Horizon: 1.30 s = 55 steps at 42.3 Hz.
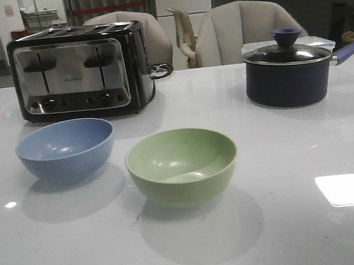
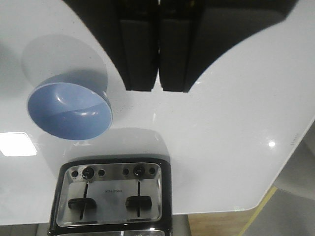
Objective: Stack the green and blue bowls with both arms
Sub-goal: 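Open the right gripper and withdraw it from the green bowl, then lower the left gripper and grasp the light blue bowl's rim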
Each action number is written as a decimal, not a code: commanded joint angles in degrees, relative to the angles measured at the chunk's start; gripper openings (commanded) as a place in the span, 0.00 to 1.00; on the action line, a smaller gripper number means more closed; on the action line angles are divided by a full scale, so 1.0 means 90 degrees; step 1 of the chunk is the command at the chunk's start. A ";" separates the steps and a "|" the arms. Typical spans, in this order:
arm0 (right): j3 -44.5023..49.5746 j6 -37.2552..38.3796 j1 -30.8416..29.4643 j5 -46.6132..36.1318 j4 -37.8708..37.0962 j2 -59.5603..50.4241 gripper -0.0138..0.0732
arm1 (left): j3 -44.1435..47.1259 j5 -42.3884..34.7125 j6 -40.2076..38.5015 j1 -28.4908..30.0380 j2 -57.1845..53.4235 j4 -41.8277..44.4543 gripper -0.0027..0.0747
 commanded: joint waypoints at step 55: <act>0.0028 0.0336 -0.0031 -0.0197 -0.0202 -0.0331 0.67 | -0.4714 -0.0041 0.0135 -0.0964 0.8655 -0.0397 0.84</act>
